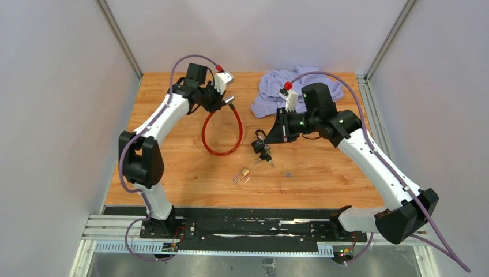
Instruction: Unlock with the key
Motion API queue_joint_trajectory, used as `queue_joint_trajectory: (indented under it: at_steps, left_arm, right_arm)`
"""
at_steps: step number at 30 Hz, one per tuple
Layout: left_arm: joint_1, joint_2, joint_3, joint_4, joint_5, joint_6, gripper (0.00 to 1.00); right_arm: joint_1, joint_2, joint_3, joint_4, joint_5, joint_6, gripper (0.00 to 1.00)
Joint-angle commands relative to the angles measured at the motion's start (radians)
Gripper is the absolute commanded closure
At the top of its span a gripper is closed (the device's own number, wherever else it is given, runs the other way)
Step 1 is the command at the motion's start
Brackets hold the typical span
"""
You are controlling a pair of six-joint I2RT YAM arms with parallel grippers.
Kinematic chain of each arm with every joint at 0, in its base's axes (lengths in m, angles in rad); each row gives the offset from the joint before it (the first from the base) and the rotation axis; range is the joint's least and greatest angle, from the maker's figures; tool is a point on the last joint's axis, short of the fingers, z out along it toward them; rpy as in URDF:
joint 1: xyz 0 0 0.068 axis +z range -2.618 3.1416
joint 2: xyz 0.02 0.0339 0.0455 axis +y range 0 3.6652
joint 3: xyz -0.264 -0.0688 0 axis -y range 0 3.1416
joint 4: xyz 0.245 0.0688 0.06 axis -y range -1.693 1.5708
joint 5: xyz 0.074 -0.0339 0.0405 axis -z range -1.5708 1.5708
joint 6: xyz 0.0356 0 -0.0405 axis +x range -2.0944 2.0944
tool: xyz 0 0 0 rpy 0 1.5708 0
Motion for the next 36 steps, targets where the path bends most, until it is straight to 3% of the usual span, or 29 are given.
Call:
queue_joint_trajectory:
  at_steps: [1,10,19,26,36]
  left_arm:
    - [0.001,-0.156,0.09,-0.065,0.066,0.21,1.0]
    - [0.001,-0.499,0.043,-0.259,0.385,0.675,1.0]
    - [-0.011,-0.877,-0.236,-0.259,0.483,1.058,1.0]
    - [-0.022,-1.006,-0.351,-0.223,0.569,1.109,1.0]
    - [-0.068,-1.088,-0.414,-0.154,0.565,1.078,1.0]
  right_arm:
    - [-0.01,0.014,0.076,-0.063,0.02,-0.047,0.99]
    - [0.117,0.059,0.231,-0.185,0.154,-0.151,0.99]
    - [0.379,0.084,0.43,-0.436,0.405,-0.216,1.0]
    - [0.513,0.109,0.525,-0.537,0.531,-0.177,1.0]
    - [0.612,0.178,0.616,-0.482,0.515,-0.122,1.0]
